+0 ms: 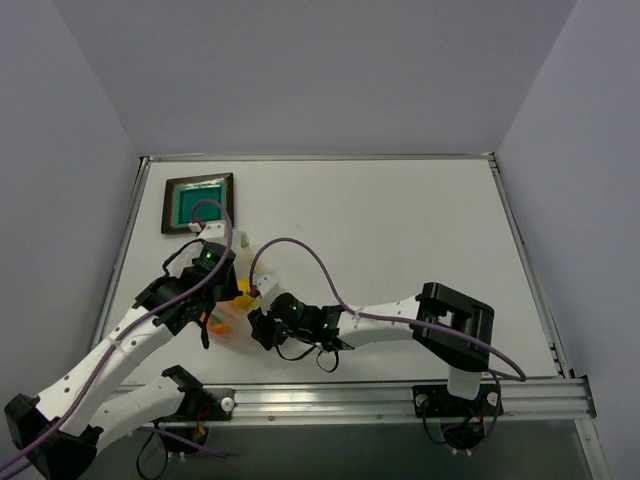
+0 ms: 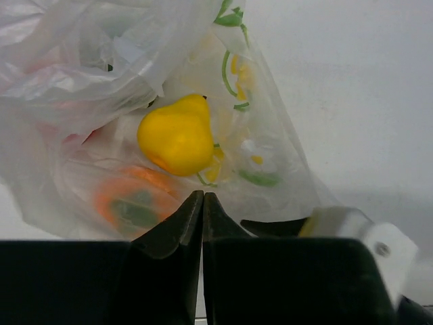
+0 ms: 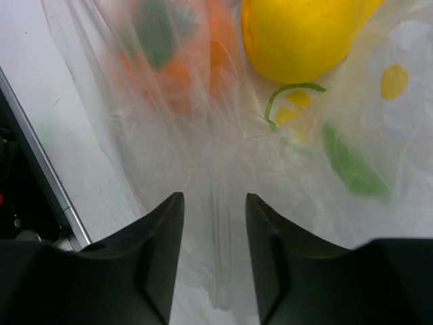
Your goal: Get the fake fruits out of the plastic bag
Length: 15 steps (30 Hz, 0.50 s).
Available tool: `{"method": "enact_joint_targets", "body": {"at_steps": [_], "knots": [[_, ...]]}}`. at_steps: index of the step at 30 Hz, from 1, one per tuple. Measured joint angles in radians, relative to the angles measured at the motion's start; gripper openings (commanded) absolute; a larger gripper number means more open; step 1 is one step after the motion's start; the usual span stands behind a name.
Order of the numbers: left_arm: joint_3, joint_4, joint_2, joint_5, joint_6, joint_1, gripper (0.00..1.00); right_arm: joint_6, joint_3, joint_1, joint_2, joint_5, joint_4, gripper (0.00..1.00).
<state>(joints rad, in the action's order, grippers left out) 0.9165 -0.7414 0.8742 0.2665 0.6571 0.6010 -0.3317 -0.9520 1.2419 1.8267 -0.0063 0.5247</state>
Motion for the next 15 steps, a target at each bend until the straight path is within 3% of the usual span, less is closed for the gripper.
{"method": "enact_joint_targets", "body": {"at_steps": [2, 4, 7, 8, 15], "knots": [[-0.042, 0.041, 0.040, 0.017, -0.003, 0.005, 0.06, -0.008, 0.029, 0.000, -0.032, 0.002, 0.003, 0.47], [-0.082, 0.075, 0.074, 0.041, -0.007, 0.006, 0.21, -0.009, 0.051, -0.004, -0.071, 0.003, 0.003, 0.48], [-0.108, 0.114, 0.131, 0.080, -0.018, 0.006, 0.35, -0.013, 0.074, -0.006, -0.127, 0.004, 0.010, 0.47], [-0.108, 0.133, 0.159, 0.094, -0.021, 0.006, 0.44, -0.013, 0.079, -0.009, -0.142, 0.005, 0.011, 0.47], [-0.108, 0.217, 0.274, 0.159, -0.037, 0.006, 0.71, -0.029, 0.103, -0.052, -0.171, 0.006, 0.033, 0.46]]}}
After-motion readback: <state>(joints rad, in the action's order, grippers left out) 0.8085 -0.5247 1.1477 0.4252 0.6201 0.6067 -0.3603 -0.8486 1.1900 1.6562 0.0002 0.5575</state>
